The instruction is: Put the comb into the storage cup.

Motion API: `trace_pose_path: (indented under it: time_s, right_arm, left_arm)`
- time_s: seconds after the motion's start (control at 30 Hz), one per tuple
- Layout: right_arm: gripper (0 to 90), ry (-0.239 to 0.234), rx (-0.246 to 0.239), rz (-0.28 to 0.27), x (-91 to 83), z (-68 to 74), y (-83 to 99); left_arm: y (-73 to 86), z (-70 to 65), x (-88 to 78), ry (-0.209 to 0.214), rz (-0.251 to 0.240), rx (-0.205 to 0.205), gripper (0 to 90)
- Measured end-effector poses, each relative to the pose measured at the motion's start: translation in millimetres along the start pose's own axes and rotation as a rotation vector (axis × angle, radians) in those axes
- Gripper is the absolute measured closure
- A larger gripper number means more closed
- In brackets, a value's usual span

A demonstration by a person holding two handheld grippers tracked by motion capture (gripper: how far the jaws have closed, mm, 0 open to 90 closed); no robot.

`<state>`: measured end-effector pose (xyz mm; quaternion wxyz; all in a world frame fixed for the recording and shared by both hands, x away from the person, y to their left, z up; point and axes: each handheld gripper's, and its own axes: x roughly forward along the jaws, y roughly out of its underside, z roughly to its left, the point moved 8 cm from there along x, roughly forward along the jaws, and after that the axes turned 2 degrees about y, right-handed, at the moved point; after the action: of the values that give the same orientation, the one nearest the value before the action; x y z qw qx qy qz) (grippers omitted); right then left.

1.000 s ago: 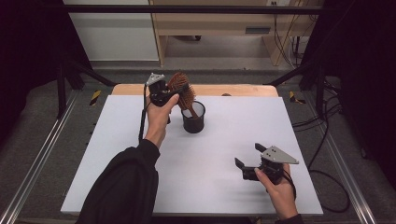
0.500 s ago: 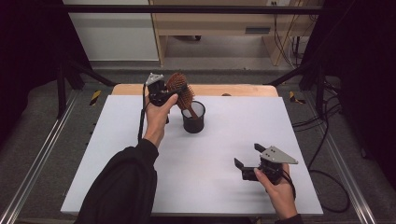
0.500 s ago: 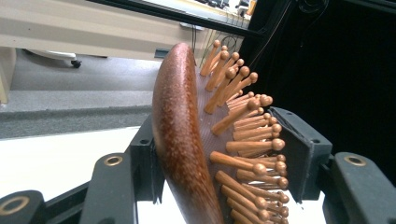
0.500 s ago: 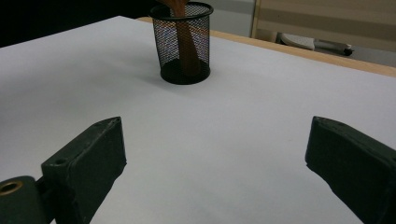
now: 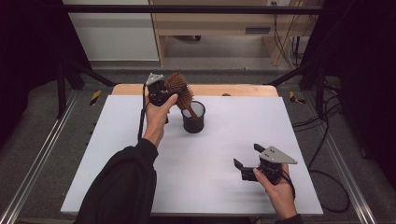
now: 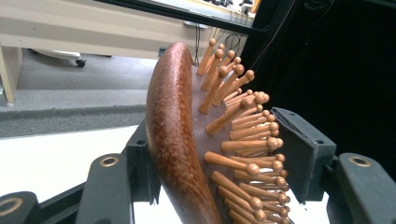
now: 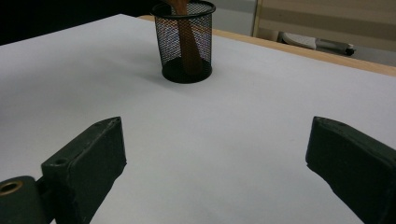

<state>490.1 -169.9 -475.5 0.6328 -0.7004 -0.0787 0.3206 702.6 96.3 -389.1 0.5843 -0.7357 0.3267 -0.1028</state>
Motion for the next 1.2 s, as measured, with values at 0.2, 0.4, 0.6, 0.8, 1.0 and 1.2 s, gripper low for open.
trace_pose_path:
  time_s: [0.2, 0.4, 0.6, 0.8, 1.0, 1.2]
  right_arm:
    - [5.2, -0.005, -0.003, 0.001, -0.1, 0.7, 0.2]
    - [5.3, -0.003, 0.0, 0.0, -0.2, 0.1, 0.1]
    - [5.3, -0.005, -0.002, 0.0, -0.2, 0.6, 0.1]
    - [5.3, -0.005, -0.004, 0.001, -0.3, 0.4, 0.3]
    - [5.2, -0.005, -0.005, 0.003, 0.1, 0.3, 0.7]
    - [5.2, -0.008, -0.007, 0.007, 0.6, 1.3, 1.0]
  left_arm:
    - [0.1, 1.3, 0.7, -0.008, -0.002, -0.013, 39.3]
    - [0.7, 3.2, 1.4, -0.009, -0.003, -0.018, 39.1]
    - [1.1, 3.9, 1.5, -0.007, -0.002, -0.021, 38.7]
    - [1.5, 3.9, 3.2, -0.002, -0.005, -0.02, 38.3]
    - [1.5, 4.2, 4.0, 0.003, -0.007, -0.017, 38.6]
    - [2.5, 6.0, 3.5, -0.007, 0.001, -0.012, 35.3]
